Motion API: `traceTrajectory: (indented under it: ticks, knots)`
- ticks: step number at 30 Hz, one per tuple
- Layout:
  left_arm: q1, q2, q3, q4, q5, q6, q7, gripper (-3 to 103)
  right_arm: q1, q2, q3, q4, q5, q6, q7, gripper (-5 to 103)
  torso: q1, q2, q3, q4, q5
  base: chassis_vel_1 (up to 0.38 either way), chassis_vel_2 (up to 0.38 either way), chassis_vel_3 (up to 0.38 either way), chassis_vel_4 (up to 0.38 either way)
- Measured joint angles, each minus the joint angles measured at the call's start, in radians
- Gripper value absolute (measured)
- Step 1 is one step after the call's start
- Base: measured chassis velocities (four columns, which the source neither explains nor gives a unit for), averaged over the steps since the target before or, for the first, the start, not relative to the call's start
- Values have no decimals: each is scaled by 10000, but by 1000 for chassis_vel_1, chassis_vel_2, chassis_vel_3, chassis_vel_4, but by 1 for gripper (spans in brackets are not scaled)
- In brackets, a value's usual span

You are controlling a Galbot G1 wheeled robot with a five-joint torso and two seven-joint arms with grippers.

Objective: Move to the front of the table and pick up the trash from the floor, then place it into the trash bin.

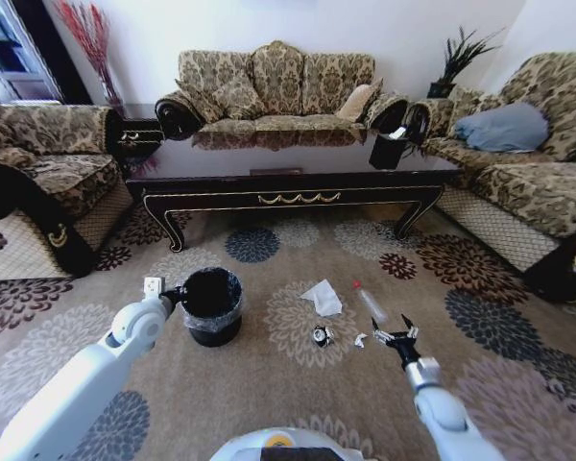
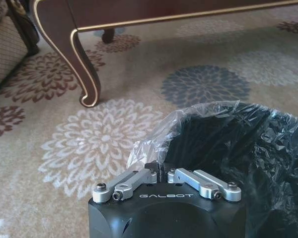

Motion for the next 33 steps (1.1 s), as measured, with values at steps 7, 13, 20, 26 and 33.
traceTrajectory:
  ticks: [7, 13, 20, 26, 33]
  knots:
    - [713, 273, -379, -566, -113, -27, -72, 4, 1531, -663, -1137, -1366, 1128, -269, -422, 100, 0, 0, -1, 1, 0, 0, 0, 0, 0]
    - [876, 482, -542, -1064, -856, 61, -426, 4, 3026, -630, -2428, -3203, 1363, -403, -688, 100, 0, 0, -1, 2, 0, 0, 0, 0, 0]
    - [985, 402, -475, -1200, -901, 73, -541, 4, 3959, -491, -3152, -4606, 1274, -433, -606, 100, 0, 0, -1, 0, -2, 0, 0, 0, 0]
    - [985, 391, -374, -1214, -923, 76, -542, 4, 4692, -347, -3543, -5655, 1246, -405, -612, 100, 0, 0, -1, 0, -1, 0, 0, 0, 0]
    - [970, 368, -329, -1297, -978, 76, -543, 4, 5312, -162, -3689, -6570, 1030, -269, -682, 100, 0, 0, -1, 0, -1, 0, 0, 0, 0]
